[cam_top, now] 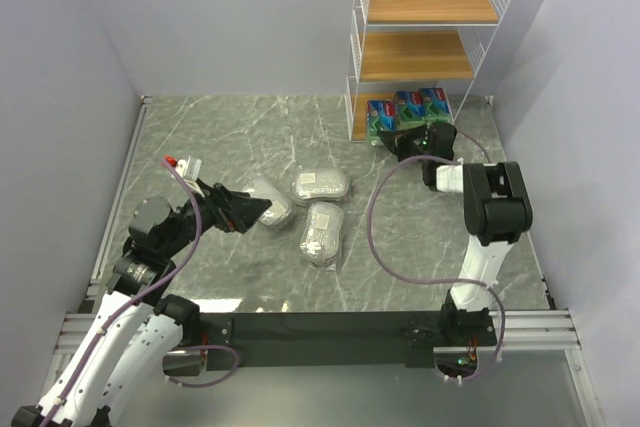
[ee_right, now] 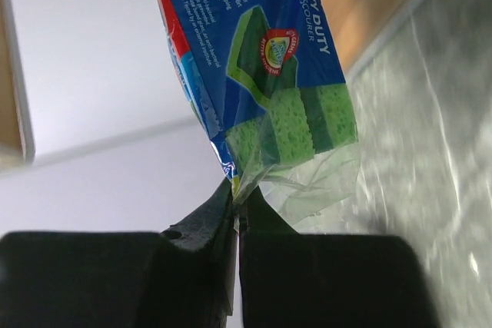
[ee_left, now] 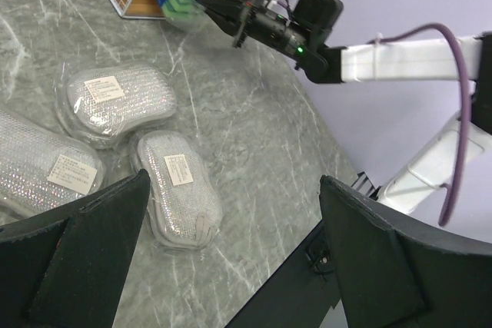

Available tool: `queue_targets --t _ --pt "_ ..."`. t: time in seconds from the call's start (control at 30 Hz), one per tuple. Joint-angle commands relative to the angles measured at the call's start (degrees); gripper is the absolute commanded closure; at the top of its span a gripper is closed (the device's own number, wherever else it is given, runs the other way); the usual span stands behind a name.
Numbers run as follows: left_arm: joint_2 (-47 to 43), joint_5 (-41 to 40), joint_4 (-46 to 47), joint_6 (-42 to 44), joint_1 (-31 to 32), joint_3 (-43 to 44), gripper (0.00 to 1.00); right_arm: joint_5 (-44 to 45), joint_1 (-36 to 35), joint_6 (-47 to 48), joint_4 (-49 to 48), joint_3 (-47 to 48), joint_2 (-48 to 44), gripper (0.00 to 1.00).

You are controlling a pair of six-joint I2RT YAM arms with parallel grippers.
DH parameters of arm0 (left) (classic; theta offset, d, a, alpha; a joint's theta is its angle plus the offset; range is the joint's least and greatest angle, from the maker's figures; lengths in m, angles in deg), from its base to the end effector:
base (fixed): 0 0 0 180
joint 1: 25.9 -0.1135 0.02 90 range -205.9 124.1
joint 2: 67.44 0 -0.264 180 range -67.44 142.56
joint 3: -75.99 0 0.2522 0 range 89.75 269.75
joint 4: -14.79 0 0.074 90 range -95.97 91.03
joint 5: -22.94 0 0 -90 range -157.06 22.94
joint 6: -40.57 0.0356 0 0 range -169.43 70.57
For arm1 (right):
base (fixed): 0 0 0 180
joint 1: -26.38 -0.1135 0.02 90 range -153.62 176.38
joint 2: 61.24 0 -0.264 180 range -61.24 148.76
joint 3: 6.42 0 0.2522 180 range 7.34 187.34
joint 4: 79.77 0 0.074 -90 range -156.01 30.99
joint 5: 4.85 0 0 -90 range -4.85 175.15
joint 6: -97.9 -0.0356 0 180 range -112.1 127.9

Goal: Place and organize the cleaning sponges onto the shelf

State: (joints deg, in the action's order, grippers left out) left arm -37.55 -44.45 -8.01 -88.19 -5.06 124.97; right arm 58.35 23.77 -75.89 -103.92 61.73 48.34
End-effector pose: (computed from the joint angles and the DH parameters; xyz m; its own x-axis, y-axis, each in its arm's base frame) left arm 0.1223 -0.0612 0.3206 -0.4772 -0.4367 -0.7626 0.4978 0.5807 -0.6441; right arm 0.3974 0.0342 0.1639 -0.5001 0.8655 0.0299 0.2441 0.1078 0.9637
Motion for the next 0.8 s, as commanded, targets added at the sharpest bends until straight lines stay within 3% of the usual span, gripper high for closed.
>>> queue_targets --t 0.0,0.23,0.63,0.77 --pt "0.2 0.1 0.9 -0.3 0.2 0.3 0.01 0.0 0.2 -0.2 -1.0 7.4 3.8 1.0" --pt "0.3 0.1 1.0 -0.3 0.2 0.3 0.01 0.3 0.2 0.7 4.4 20.4 13.5 1.0" --pt "1.1 0.7 1.5 -0.2 0.2 0.3 0.01 2.2 -0.3 3.4 11.2 27.5 18.6 1.0" --pt "1.0 0.7 1.5 -0.1 0.3 0.3 0.01 2.2 -0.4 3.8 12.3 28.2 19.2 0.86"
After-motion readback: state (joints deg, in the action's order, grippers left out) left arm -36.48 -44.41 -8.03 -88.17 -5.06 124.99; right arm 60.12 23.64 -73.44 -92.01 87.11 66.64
